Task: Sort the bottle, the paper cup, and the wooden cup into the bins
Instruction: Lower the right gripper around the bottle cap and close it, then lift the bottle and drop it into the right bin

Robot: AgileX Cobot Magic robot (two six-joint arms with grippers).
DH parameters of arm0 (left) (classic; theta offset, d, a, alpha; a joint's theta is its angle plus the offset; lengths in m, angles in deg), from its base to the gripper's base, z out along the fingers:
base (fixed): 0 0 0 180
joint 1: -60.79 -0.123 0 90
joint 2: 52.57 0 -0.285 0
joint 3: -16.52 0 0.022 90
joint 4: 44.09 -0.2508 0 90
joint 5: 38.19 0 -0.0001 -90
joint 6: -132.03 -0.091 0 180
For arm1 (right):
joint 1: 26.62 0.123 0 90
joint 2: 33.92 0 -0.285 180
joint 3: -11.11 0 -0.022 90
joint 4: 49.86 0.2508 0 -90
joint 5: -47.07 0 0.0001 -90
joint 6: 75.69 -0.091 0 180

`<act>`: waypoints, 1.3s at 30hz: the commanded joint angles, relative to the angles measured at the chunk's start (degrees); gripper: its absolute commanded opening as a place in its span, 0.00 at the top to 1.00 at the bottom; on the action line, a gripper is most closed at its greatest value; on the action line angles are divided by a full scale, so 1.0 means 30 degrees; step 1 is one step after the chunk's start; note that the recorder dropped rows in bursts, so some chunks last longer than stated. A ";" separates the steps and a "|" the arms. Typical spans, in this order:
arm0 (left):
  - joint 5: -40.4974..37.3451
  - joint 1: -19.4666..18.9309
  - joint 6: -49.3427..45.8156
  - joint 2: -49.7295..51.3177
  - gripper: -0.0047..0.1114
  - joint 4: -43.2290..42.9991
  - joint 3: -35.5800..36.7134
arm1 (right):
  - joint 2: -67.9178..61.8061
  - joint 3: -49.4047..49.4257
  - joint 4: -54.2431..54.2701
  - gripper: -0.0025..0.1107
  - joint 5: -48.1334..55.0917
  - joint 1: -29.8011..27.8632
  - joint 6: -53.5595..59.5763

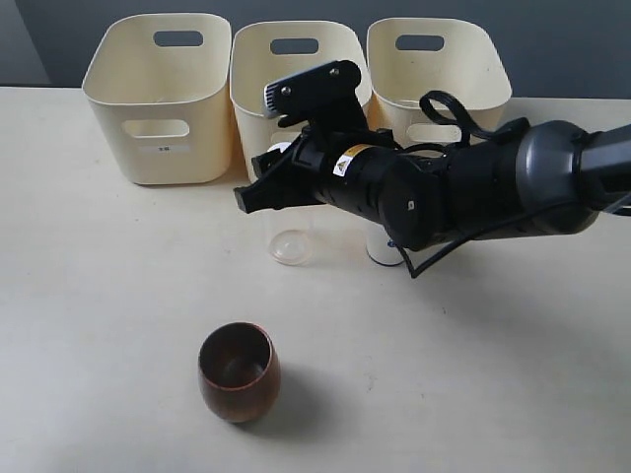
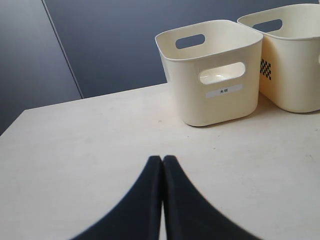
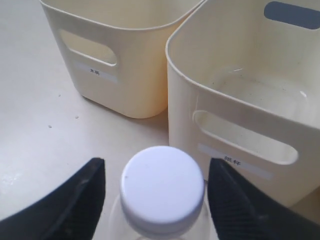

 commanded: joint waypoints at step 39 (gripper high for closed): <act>0.0016 0.0061 0.0036 -0.0095 0.96 0.0057 0.0025 | 0.5863 0.0033 0.4375 0.98 -0.0758 -0.2522 0.2957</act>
